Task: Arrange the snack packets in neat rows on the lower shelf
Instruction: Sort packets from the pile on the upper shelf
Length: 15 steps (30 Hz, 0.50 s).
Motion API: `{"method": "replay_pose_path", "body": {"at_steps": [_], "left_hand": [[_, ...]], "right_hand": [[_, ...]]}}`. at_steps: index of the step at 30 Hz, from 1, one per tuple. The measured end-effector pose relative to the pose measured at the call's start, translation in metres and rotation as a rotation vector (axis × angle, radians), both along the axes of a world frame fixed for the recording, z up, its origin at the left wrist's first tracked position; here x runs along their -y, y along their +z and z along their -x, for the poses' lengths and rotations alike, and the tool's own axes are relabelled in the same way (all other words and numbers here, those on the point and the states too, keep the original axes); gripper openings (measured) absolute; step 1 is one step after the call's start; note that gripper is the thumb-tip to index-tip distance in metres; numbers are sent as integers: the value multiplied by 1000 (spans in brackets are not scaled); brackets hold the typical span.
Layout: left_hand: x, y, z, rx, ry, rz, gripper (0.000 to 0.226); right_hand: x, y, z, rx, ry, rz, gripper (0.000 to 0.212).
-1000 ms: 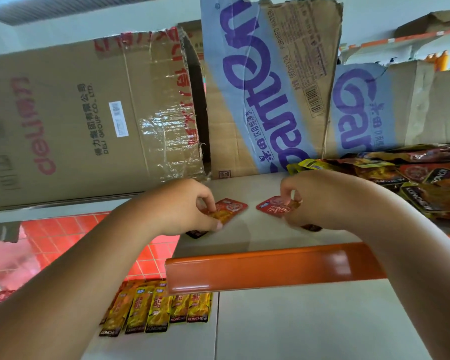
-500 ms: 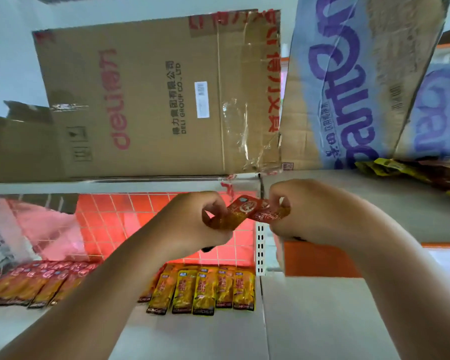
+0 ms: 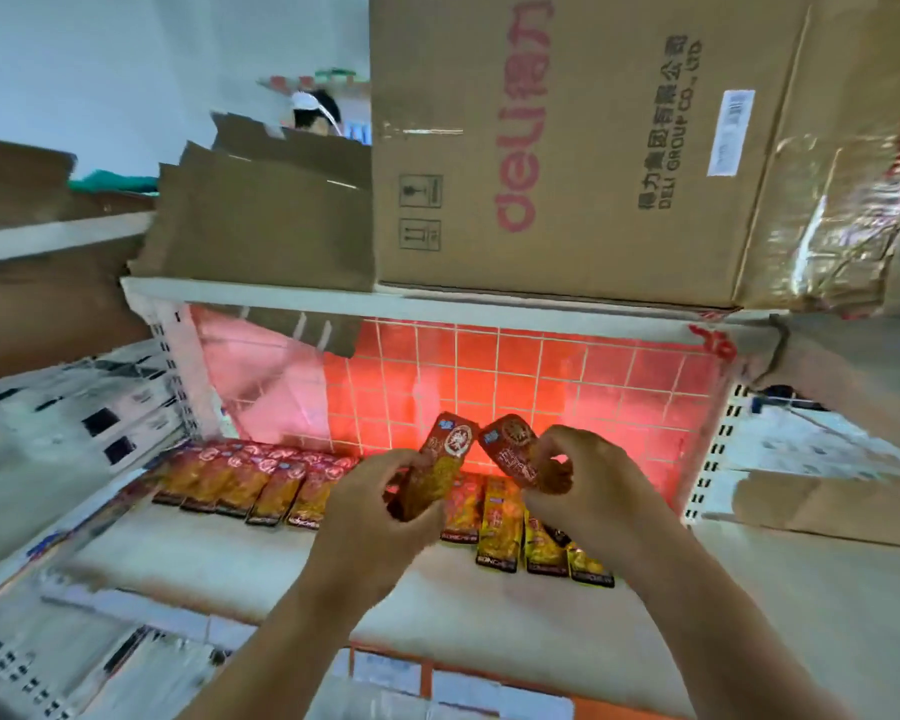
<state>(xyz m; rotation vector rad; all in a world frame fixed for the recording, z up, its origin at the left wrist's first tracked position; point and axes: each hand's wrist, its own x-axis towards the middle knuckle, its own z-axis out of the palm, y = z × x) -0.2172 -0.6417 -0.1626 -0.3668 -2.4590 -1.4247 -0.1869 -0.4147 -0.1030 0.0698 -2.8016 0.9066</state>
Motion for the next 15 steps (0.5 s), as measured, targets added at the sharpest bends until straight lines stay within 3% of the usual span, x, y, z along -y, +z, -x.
{"method": "replay_pose_path", "body": {"at_steps": [15], "left_hand": [[94,-101,21,148,225,14,34]], "right_hand": [[116,-106,63,91,-27,0,18]]}}
